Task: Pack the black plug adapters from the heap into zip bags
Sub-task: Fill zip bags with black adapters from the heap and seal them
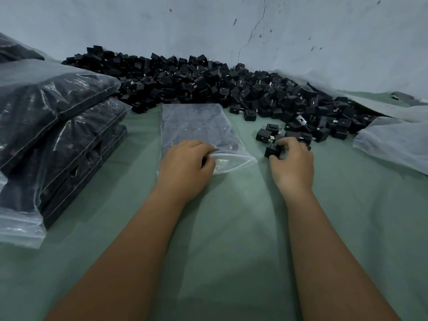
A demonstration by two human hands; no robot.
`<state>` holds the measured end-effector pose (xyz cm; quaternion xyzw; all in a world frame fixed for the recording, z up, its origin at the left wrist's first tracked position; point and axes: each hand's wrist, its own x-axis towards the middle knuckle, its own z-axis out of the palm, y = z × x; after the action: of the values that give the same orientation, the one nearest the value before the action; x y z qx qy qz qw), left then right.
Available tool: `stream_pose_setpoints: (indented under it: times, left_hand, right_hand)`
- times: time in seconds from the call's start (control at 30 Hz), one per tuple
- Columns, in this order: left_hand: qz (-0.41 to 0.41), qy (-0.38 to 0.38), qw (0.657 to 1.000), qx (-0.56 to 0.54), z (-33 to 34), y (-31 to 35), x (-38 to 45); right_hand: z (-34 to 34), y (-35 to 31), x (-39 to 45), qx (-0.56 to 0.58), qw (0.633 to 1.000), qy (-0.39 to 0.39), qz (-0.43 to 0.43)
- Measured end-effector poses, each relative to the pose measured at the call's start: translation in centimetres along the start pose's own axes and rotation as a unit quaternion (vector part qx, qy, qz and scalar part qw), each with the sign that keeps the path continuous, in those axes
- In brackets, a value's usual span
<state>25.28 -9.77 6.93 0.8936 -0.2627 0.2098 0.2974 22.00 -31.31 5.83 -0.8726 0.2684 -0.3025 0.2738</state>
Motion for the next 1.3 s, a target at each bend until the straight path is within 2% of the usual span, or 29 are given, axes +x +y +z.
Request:
stream_pose_setpoints:
  times: [0.07,0.17,0.23,0.3,0.4,0.5,0.63,0.73,0.9,1.1,1.3]
  left_hand:
    - [-0.028,0.015,0.999,-0.006,0.1,0.3,0.1]
    - [-0.094,0.023,0.995,0.008,0.2,1.1,0.6]
    - [-0.139,0.03,0.99,0.009,0.3,1.5,1.0]
    - [-0.174,0.041,0.984,-0.014,0.3,1.8,1.4]
    - [-0.201,0.054,0.977,-0.05,0.4,1.8,1.7]
    - [-0.178,0.06,0.98,-0.063,0.6,1.6,1.3]
    - [-0.165,0.069,0.979,-0.099,0.6,1.3,1.1]
    - [-0.168,0.074,0.977,-0.107,0.7,1.1,1.1]
    - [-0.165,0.071,0.977,-0.114,0.8,1.0,1.1]
    - [-0.168,0.075,0.975,-0.125,0.8,1.0,1.1]
    - [-0.168,0.071,0.975,-0.124,0.7,1.1,1.1]
  right_hand:
    - [0.0,-0.2,-0.1,0.037,0.999,-0.006,0.004]
    - [-0.3,-1.7,-0.9,0.138,0.989,0.044,-0.027]
    - [-0.7,-3.4,-2.1,0.219,0.97,0.065,-0.08]
    - [-0.9,-4.7,-3.5,0.243,0.956,0.062,-0.153]
    - [-0.8,-6.0,-5.4,0.207,0.951,-0.004,-0.229]
    - [0.2,-6.5,-6.0,0.084,0.956,-0.073,-0.271]
    - [0.8,-6.1,-5.3,0.005,0.951,-0.052,-0.305]
    - [1.0,-5.7,-5.1,-0.051,0.943,-0.081,-0.319]
    - [0.7,-5.6,-5.1,-0.044,0.936,-0.115,-0.329]
    - [0.8,-5.4,-4.8,-0.01,0.951,-0.13,-0.282]
    - [0.9,-5.4,-4.9,-0.005,0.954,-0.102,-0.282]
